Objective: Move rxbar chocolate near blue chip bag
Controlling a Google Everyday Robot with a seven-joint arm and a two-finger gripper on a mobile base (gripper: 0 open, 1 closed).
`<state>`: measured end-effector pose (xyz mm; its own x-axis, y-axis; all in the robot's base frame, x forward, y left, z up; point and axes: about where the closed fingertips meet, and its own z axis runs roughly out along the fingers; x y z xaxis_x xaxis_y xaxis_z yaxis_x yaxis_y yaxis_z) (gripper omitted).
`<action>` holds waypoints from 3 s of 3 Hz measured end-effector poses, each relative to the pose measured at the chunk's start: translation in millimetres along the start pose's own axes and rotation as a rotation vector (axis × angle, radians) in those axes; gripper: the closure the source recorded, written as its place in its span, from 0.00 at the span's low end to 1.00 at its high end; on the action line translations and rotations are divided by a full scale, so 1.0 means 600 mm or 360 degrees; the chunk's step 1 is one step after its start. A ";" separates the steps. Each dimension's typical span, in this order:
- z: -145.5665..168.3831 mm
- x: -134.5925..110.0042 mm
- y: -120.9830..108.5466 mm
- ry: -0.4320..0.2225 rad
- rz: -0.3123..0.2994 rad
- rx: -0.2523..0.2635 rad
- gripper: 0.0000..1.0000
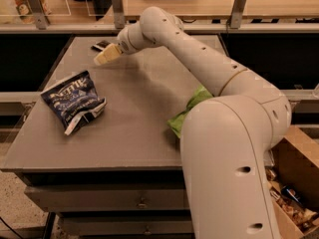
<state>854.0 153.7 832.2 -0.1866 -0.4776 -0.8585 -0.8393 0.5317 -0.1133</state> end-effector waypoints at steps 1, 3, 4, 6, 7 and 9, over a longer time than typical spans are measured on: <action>0.010 -0.004 0.002 -0.0015 -0.0001 -0.0005 0.00; 0.023 -0.014 0.004 -0.0039 0.0007 -0.0008 0.42; 0.027 -0.016 0.005 -0.0028 0.0012 -0.0009 0.64; 0.020 -0.010 -0.002 0.0026 0.0024 0.0020 1.00; 0.000 -0.015 0.001 0.0015 0.0019 0.0024 1.00; -0.071 -0.019 0.048 -0.0024 -0.0002 -0.0092 1.00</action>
Offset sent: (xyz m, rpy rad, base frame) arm 0.0103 0.0118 0.0056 0.0323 -0.0172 -0.0002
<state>810.3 144.5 859.7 -0.1781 -0.4672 -0.8660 -0.8677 0.4896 -0.0857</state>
